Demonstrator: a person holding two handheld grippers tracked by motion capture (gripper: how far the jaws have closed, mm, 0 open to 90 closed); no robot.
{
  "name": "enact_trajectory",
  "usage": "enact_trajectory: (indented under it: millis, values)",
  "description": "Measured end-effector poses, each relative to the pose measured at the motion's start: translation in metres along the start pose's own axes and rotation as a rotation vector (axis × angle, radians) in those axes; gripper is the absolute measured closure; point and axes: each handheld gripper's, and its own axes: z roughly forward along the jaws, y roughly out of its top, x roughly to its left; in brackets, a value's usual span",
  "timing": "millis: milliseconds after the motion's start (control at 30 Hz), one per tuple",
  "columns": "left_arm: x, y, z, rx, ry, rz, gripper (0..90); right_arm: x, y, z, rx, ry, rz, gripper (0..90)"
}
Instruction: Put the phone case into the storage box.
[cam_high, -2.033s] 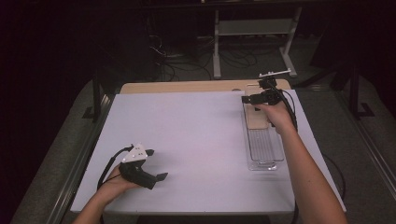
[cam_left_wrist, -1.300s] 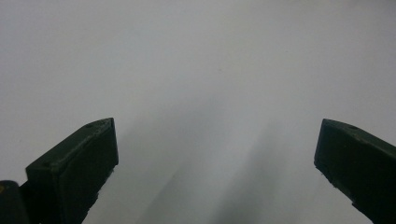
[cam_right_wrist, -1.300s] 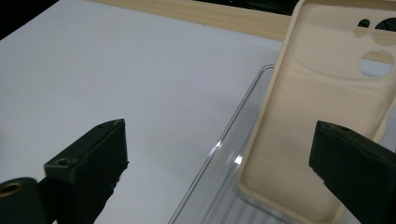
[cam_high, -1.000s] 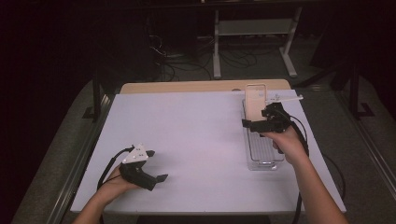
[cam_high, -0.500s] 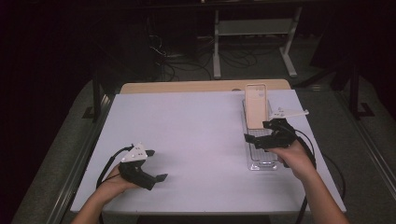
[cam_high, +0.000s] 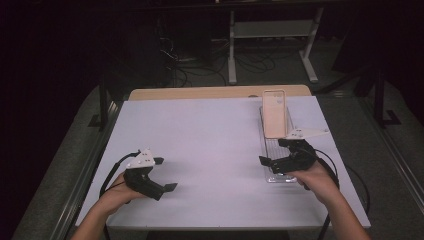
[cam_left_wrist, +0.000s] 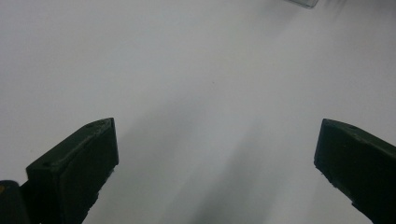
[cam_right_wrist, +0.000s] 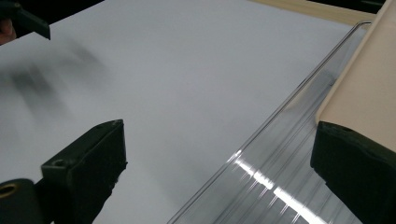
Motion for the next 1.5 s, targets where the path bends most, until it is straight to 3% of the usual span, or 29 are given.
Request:
enact_trajectory:
  millis: [133, 167, 200, 267, 500, 733, 1200, 1500]
  values:
    - [0.001, 0.005, -0.002, 0.008, 0.002, 0.014, 0.0, 0.004, -0.005, -0.003, 0.0, 0.011, -0.012, 3.1]
    - [0.001, 0.006, -0.002, 0.0, 0.001, 0.002, 0.0, 0.005, -0.006, -0.003, -0.002, 0.013, -0.017, 3.0]
    - [0.002, 0.008, -0.003, 0.002, 0.002, 0.018, 0.0, 0.005, -0.007, -0.003, -0.002, 0.014, -0.015, 3.0]
    - [0.001, 0.011, -0.004, -0.008, 0.003, 0.005, 0.0, 0.006, -0.009, -0.005, -0.006, 0.018, -0.015, 3.0]
    - [0.0, 0.013, -0.005, 0.0, -0.01, 0.042, 0.0, 0.01, -0.018, -0.012, -0.016, 0.031, -0.024, 3.1]
    - [0.0, 0.015, -0.008, -0.017, -0.015, 0.032, 0.0, 0.01, -0.029, -0.015, -0.02, 0.047, -0.022, 3.0]
    - [0.001, 0.017, -0.015, -0.048, -0.021, 0.034, 0.0, 0.01, -0.031, -0.013, -0.021, 0.058, -0.012, 3.0]
    - [0.002, 0.014, -0.012, -0.034, -0.027, 0.04, 0.0, 0.008, -0.032, -0.013, -0.021, 0.06, -0.015, 2.9]
